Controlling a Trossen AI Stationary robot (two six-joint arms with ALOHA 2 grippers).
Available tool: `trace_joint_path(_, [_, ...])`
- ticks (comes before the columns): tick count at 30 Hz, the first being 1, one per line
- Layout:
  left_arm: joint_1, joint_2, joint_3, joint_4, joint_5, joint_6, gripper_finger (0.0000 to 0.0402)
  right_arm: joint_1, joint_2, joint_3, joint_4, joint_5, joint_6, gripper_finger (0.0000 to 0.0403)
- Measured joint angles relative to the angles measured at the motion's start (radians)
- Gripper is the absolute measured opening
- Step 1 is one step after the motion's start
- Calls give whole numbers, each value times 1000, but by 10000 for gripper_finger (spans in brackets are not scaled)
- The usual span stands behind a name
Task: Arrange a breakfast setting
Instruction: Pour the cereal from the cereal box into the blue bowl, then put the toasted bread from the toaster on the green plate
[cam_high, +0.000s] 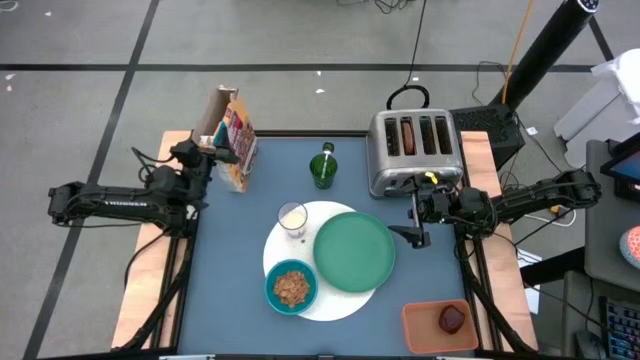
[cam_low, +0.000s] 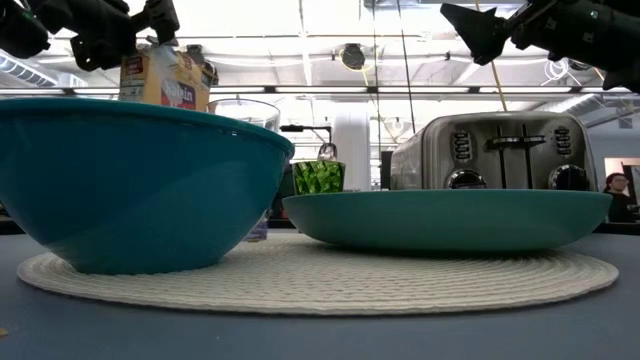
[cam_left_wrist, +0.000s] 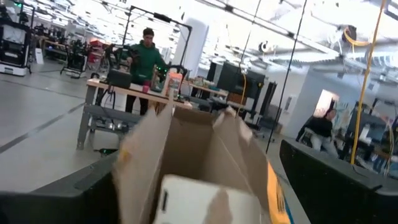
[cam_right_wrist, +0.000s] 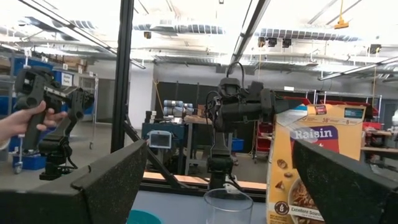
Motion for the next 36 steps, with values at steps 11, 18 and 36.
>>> trace_joint_path(11, [0,0,0,199,33,134,372,0,0,0,0,0,-13,393])
trace_joint_path(18, [-2,2,55,192,33,180,372,0,0,0,0,0,-13,393])
trace_joint_path(36, [-213,3,347,-230,113,295,372,0,0,0,0,0,-2,393])
